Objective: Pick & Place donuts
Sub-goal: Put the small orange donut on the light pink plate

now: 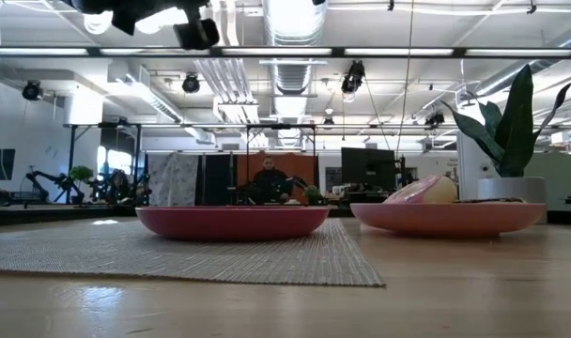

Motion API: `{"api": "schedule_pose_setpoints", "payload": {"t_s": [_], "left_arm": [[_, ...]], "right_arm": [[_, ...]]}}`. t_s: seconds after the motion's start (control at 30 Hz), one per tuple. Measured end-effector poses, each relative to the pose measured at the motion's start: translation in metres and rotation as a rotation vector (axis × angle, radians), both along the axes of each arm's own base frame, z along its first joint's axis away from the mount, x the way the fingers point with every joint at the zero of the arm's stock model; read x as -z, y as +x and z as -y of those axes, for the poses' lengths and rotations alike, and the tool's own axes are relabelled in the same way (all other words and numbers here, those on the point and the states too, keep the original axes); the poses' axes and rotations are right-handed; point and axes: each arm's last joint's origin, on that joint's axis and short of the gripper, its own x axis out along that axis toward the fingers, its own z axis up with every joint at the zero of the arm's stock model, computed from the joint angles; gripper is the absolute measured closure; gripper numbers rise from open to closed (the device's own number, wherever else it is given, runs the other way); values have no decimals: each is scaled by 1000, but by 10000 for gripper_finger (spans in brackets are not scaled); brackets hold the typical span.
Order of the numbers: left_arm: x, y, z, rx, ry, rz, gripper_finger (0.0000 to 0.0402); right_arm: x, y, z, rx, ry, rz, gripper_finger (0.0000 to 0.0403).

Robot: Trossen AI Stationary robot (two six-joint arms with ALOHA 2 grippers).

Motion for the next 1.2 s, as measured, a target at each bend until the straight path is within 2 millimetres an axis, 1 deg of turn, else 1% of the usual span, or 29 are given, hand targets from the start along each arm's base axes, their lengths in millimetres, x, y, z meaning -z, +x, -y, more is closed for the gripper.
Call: {"api": "schedule_pose_setpoints", "payload": {"t_s": [0.23,0.4,0.57,0.73,0.93,1.2], "left_arm": [[12,22,-2,-9,-27,-19,401],[12,36,-3,12,-42,40,401],[11,47,-2,39,-43,33,401],[11,56,3,66,-37,30,401],[13,61,6,72,-35,25,401],[12,62,5,31,-36,30,398]], "right_arm": [[2,0,-7,-47,25,-13,129],[5,-1,-7,-47,37,-46,130],[9,-2,-7,-37,62,-87,129],[9,-2,-8,-32,75,-93,133],[11,-3,-9,-59,97,-109,157],[14,-4,-9,-59,131,-143,220]]}}
